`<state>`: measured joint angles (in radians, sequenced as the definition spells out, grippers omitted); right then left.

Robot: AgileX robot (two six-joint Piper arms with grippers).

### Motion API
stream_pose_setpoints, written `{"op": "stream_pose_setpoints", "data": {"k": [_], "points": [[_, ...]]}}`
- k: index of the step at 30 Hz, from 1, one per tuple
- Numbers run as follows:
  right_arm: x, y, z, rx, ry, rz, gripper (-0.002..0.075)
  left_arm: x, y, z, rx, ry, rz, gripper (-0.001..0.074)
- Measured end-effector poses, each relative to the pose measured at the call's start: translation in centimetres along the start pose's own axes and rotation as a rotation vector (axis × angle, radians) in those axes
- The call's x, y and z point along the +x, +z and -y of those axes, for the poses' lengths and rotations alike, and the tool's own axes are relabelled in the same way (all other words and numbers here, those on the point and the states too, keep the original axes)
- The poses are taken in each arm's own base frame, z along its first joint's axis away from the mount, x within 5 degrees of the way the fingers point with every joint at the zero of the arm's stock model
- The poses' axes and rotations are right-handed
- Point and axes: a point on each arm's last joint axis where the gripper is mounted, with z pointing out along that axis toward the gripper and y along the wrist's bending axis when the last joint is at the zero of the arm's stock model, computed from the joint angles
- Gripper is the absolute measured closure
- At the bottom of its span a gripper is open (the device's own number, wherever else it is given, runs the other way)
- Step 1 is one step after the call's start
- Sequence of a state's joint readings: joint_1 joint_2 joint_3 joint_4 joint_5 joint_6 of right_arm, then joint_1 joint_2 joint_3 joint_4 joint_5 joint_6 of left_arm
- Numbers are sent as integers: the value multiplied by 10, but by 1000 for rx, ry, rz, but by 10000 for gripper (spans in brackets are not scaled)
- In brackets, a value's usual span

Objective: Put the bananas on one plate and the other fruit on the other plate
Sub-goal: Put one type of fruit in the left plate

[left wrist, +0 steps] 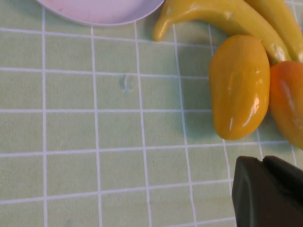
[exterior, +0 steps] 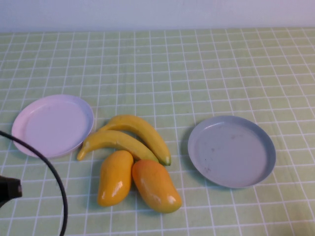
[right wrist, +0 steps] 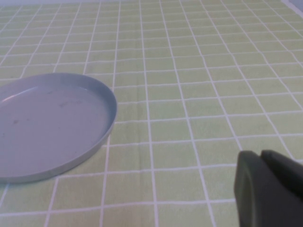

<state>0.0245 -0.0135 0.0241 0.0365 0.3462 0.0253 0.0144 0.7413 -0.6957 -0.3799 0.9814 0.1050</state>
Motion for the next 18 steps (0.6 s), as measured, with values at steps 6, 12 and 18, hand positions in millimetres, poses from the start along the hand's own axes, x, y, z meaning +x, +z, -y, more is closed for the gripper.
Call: {"op": "stream_pose_setpoints", "data": {"k": [6,12,18], "points": [[0,0,0,0,0,0,741,-26,31,-2,29,21,-113,736],[0,0,0,0,0,0,741,-33,56,19,97,111,-207,736],[0,0,0,0,0,0,741,-35,76,55,112,206,-278,736]]}}
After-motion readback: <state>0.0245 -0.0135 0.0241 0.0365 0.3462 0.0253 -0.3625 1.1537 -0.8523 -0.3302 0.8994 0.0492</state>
